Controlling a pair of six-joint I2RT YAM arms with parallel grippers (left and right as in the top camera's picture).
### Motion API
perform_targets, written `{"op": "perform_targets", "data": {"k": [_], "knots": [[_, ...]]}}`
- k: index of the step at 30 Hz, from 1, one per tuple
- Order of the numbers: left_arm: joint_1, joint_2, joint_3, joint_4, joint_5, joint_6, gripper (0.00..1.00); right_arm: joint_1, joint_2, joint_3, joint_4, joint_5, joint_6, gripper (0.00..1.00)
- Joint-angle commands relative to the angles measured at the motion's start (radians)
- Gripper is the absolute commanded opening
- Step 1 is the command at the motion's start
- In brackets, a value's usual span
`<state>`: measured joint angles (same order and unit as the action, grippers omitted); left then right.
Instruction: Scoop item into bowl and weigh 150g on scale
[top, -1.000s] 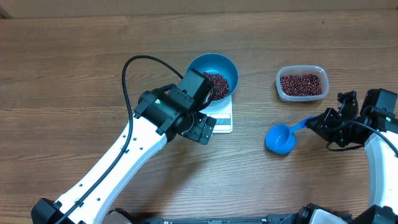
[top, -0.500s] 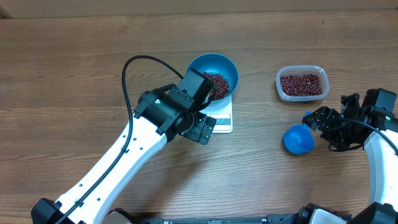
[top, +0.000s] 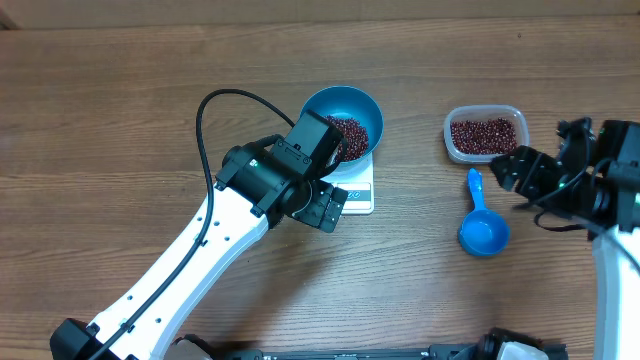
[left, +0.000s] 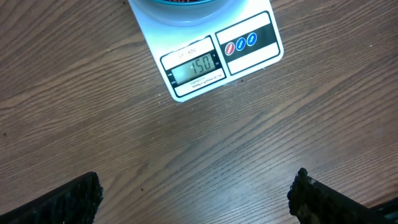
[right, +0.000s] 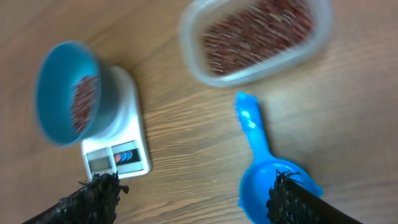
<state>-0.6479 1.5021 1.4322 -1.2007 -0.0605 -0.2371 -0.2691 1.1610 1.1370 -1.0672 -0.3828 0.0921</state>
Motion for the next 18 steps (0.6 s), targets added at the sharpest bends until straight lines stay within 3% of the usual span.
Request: {"op": "perform_targets", "data": {"k": [1, 7, 14, 18], "knots": [[0.000, -0.004, 0.018, 0.001, -0.006, -0.006, 1.00, 0.134, -0.072, 0.024, -0.021, 0.106, -0.118, 0.79], [0.000, -0.004, 0.018, 0.001, -0.006, -0.006, 1.00, 0.297, -0.066, 0.024, -0.066, 0.251, -0.134, 0.81], [0.000, -0.004, 0.018, 0.001, -0.006, -0.006, 0.99, 0.302, -0.065, 0.024, -0.051, 0.395, 0.034, 0.81], [0.000, -0.004, 0.018, 0.001, -0.006, -0.006, 1.00, 0.302, -0.065, 0.024, -0.053, 0.391, 0.039, 0.81]]}}
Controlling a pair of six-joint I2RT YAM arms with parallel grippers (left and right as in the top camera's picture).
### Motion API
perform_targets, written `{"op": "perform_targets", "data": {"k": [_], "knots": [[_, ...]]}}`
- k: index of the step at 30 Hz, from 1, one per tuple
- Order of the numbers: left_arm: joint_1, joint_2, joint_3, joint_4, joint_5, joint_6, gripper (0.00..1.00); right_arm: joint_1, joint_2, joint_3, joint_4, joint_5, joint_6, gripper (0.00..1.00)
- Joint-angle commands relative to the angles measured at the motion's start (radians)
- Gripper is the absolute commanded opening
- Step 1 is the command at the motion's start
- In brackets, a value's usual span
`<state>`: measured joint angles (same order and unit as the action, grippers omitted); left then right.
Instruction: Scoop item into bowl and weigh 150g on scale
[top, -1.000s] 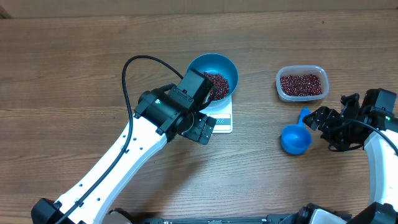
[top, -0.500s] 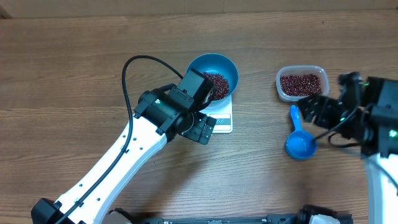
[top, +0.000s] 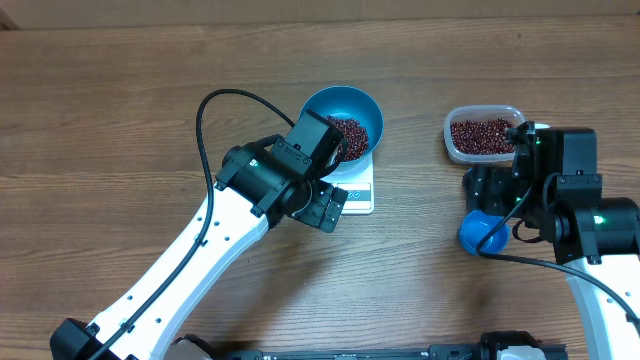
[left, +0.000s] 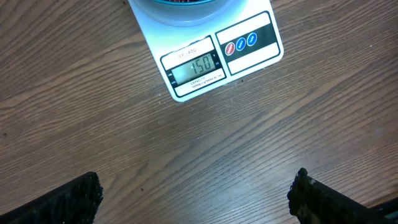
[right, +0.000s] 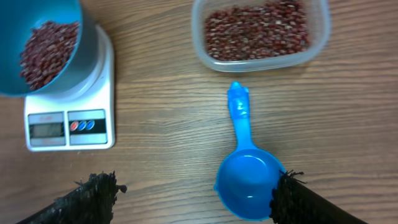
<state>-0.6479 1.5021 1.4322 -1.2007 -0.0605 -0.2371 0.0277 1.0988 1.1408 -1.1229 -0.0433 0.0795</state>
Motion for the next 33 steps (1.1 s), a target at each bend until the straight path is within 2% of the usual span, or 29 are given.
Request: {"op": "perform_targets", "data": {"k": [1, 10, 15, 27, 33], "knots": [[0.000, -0.004, 0.018, 0.001, -0.006, -0.006, 1.00, 0.005, -0.003, 0.020, -0.001, 0.050, 0.051, 0.81], [0.000, -0.004, 0.018, 0.001, -0.006, -0.006, 1.00, 0.005, -0.003, 0.020, -0.016, 0.045, 0.051, 0.83], [0.000, -0.004, 0.018, 0.001, -0.006, -0.006, 1.00, 0.005, -0.003, 0.020, -0.016, 0.042, 0.051, 1.00], [0.000, -0.004, 0.018, 0.001, -0.006, -0.006, 1.00, 0.005, -0.003, 0.020, -0.016, 0.042, 0.051, 1.00], [0.000, -0.004, 0.018, 0.062, -0.006, -0.006, 1.00, 0.005, -0.003, 0.020, -0.016, 0.042, 0.051, 1.00]]}}
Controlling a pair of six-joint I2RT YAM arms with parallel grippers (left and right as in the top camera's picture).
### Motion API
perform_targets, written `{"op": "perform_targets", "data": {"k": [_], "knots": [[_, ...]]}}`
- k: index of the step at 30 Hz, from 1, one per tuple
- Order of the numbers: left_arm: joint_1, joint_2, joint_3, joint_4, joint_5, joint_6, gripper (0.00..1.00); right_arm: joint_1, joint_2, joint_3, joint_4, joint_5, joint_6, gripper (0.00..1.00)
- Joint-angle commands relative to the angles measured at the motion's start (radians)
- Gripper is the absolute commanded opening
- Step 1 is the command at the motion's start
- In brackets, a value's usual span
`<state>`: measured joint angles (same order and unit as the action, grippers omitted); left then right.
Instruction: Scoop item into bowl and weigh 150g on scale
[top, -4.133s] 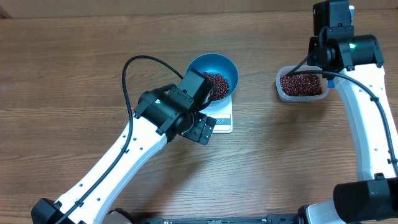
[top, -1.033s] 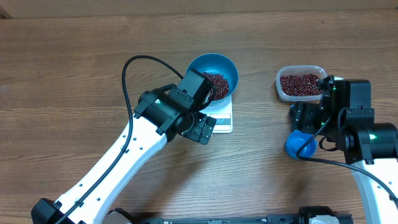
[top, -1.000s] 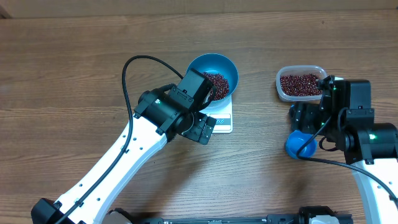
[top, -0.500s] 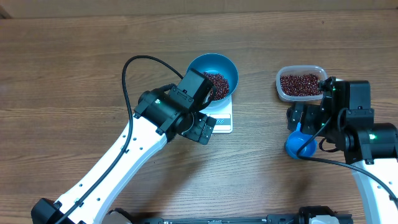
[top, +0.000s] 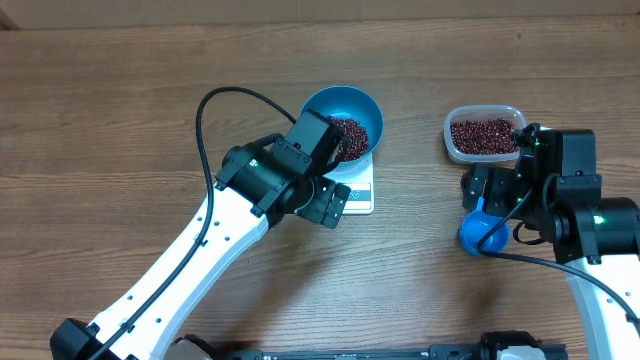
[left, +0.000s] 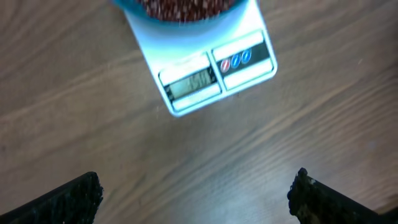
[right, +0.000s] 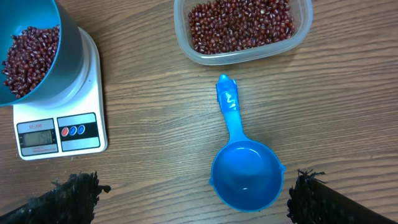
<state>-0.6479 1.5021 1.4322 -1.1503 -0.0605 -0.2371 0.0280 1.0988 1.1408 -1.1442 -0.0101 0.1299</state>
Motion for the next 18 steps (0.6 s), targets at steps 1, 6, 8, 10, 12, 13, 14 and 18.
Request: {"op": "perform_targets", "data": {"k": [1, 6, 8, 10, 12, 13, 14, 18], "knots": [[0.000, -0.004, 0.018, 0.011, -0.006, -0.006, 1.00, 0.005, -0.003, 0.020, 0.006, 0.009, 0.001, 1.00], [0.000, -0.004, 0.018, 0.020, -0.006, -0.006, 1.00, 0.005, -0.003, 0.020, 0.006, 0.009, 0.001, 1.00], [0.000, -0.004, 0.018, 0.020, -0.006, -0.006, 1.00, 0.005, -0.003, 0.020, 0.006, 0.009, 0.001, 1.00], [0.000, -0.004, 0.018, 0.020, -0.006, -0.006, 1.00, 0.005, -0.003, 0.020, 0.006, 0.009, 0.001, 1.00], [0.000, -0.004, 0.018, 0.020, -0.006, -0.006, 1.00, 0.005, -0.003, 0.020, 0.006, 0.009, 0.001, 1.00], [0.000, -0.004, 0.018, 0.020, -0.006, -0.006, 1.00, 0.005, -0.003, 0.020, 0.006, 0.009, 0.001, 1.00], [0.000, -0.004, 0.018, 0.020, -0.006, -0.006, 1.00, 0.005, -0.003, 0.020, 0.006, 0.009, 0.001, 1.00], [0.000, -0.004, 0.018, 0.021, -0.006, -0.006, 1.00, 0.005, -0.003, 0.020, 0.006, 0.009, 0.001, 1.00]]}}
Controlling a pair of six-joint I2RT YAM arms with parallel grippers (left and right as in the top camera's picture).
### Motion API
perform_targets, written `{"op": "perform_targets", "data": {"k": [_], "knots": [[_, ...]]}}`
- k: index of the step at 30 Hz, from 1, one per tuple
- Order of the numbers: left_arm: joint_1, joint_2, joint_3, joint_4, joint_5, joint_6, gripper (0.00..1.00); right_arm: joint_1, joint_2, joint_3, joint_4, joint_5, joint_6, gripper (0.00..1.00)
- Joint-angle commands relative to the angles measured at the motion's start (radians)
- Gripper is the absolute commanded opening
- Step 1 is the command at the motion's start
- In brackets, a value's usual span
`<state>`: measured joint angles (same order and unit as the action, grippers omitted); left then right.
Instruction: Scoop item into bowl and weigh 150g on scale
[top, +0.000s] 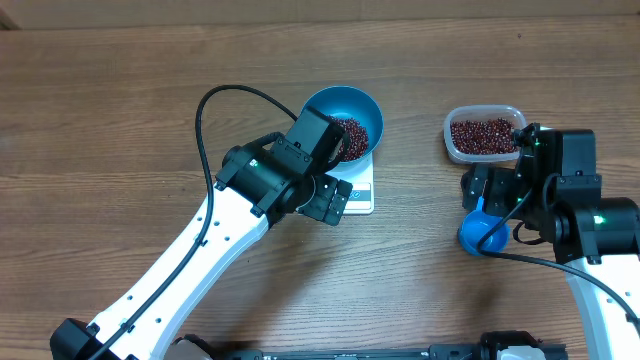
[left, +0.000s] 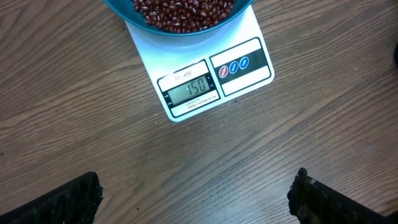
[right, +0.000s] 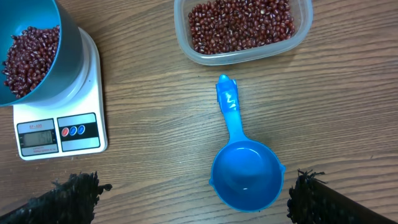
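A blue bowl (top: 345, 115) of red beans (left: 180, 12) stands on the white scale (left: 208, 78), whose display (left: 188, 89) reads 150. The blue scoop (right: 242, 168) lies empty on the table, handle toward a clear tub of beans (right: 241, 26). My left gripper (left: 196, 196) is open above bare wood just in front of the scale. My right gripper (right: 189, 199) is open over the scoop's cup, holding nothing.
In the overhead view the bean tub (top: 484, 134) sits at the right, the scoop (top: 480, 225) below it under my right arm. The left arm's black cable (top: 215, 110) loops beside the bowl. Bare wooden table (top: 120, 120) lies to the left.
My left wrist view has shifted slightly, so more of the bowl and its beans shows and the display is sharp again at 150. The right gripper and scoop are unchanged.
At first my right gripper was off to the far right, its view blurred, with the scoop lying on the table. It then stood over the scoop, and later a little further back. The left gripper stayed open before the scale, which read 150 throughout.
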<state>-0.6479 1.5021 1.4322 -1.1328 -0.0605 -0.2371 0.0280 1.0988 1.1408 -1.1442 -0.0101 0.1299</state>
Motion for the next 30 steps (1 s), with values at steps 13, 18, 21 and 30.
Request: {"op": "perform_targets", "data": {"k": [13, 18, 21, 30], "knots": [[0.000, -0.008, 0.018, 0.004, -0.006, -0.006, 1.00, 0.005, -0.003, 0.020, 0.006, 0.009, 0.001, 1.00], [0.002, -0.080, 0.017, 0.006, -0.047, -0.003, 1.00, 0.005, -0.003, 0.020, 0.006, 0.009, 0.001, 1.00], [0.023, -0.156, 0.006, 0.017, -0.082, -0.003, 1.00, 0.005, -0.003, 0.020, 0.006, 0.009, 0.001, 1.00], [0.361, -0.574, -0.307, 0.185, 0.087, 0.047, 1.00, 0.005, -0.003, 0.020, 0.006, 0.009, 0.001, 1.00]]}}
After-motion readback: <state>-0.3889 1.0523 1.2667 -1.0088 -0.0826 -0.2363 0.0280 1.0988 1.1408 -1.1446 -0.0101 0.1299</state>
